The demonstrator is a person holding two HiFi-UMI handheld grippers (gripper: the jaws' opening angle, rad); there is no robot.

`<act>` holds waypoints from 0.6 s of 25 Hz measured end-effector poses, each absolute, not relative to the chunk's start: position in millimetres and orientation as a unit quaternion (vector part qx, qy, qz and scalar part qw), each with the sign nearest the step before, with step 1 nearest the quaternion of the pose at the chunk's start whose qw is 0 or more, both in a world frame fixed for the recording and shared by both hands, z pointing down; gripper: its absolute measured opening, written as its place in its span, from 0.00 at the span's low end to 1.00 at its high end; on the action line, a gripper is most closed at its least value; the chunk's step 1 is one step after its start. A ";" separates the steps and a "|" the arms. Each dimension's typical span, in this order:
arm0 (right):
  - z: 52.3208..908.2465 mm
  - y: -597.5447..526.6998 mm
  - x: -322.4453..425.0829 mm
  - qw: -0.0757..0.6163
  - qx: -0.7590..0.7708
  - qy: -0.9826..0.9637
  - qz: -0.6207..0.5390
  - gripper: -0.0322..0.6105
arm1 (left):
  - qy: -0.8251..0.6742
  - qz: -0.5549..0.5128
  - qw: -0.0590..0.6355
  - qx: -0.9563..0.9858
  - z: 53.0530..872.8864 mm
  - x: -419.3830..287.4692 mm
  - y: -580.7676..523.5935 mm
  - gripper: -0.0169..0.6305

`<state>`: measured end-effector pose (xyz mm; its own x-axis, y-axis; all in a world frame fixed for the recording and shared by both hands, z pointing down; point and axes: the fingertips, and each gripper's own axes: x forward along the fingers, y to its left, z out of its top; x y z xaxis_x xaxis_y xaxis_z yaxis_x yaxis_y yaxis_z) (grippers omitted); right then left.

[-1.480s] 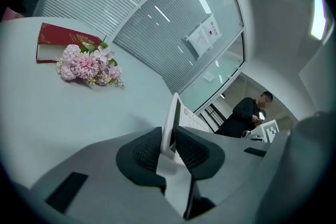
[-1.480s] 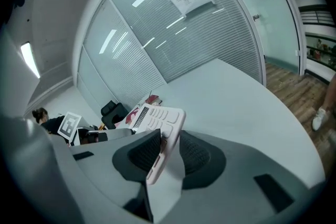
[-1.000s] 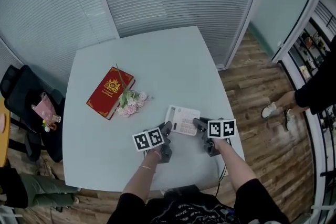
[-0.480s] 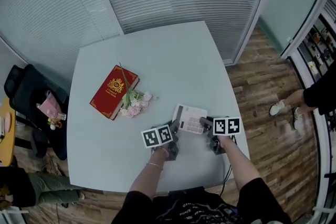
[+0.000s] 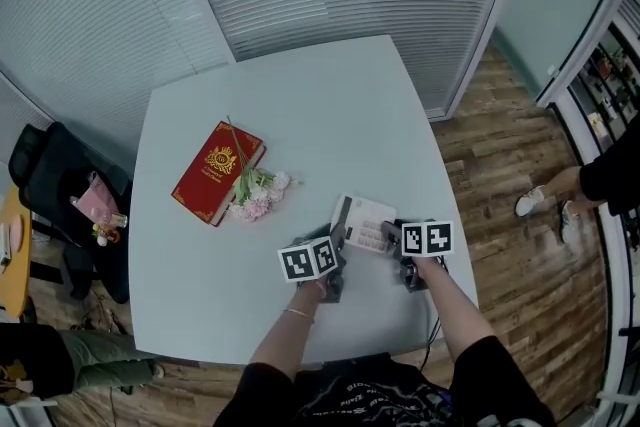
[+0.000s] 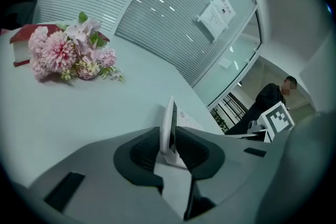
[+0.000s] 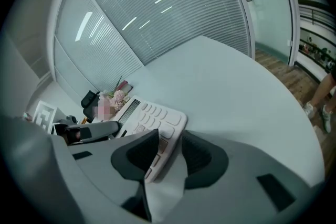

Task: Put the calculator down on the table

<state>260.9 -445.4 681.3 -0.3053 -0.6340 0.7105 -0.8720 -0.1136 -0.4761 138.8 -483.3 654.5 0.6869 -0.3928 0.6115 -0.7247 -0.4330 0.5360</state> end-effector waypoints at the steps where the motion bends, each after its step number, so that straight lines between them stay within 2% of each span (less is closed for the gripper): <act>1: 679.6 -445.4 260.3 0.130 0.579 -0.658 0.464 0.30 | -0.333 0.210 0.399 0.828 654.6 140.3 -481.6 0.21; 3: 674.6 -444.5 256.9 0.133 0.579 -0.668 0.449 0.48 | -0.319 0.222 0.387 0.836 654.7 141.9 -476.2 0.46; 4: 672.1 -443.0 255.0 0.135 0.579 -0.672 0.442 0.52 | -0.316 0.224 0.385 0.838 654.3 141.1 -474.0 0.51; 10: 639.0 -428.1 247.5 0.132 0.600 -0.704 0.357 0.53 | -0.283 0.223 0.314 0.878 630.6 140.4 -455.0 0.55; 15: 608.8 -404.4 224.2 0.139 0.581 -0.744 0.298 0.53 | -0.268 0.202 0.289 0.897 606.7 130.6 -428.1 0.57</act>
